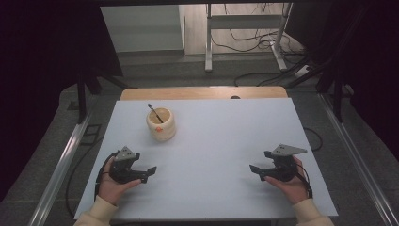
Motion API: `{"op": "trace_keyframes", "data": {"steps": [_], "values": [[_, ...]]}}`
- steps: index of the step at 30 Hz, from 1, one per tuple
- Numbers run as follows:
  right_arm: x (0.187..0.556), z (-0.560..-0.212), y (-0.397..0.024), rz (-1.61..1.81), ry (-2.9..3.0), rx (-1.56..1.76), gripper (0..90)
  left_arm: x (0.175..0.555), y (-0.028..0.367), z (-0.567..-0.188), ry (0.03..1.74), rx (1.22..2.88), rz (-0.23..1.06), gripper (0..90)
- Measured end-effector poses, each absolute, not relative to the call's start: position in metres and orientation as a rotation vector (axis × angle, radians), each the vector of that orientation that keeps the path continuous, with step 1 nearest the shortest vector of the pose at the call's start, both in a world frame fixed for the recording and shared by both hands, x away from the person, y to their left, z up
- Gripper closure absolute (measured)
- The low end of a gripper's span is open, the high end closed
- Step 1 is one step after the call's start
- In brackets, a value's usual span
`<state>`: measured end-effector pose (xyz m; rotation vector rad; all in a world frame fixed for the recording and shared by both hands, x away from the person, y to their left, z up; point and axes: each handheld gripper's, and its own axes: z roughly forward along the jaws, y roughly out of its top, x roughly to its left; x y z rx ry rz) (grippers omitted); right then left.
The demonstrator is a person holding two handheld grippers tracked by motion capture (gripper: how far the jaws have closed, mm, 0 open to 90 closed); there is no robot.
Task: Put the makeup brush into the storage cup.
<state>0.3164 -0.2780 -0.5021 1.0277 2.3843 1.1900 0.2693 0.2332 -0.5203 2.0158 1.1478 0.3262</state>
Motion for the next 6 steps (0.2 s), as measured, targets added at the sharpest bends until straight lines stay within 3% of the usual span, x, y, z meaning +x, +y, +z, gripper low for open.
{"op": "trace_keyframes", "data": {"steps": [6], "values": [[0.3164, -0.502, -0.2779, 1.192, 2.385, 1.026, 15.1, 0.2691, 0.2317, -0.521, 1.142, 2.021, 0.323, 10.2]]}}
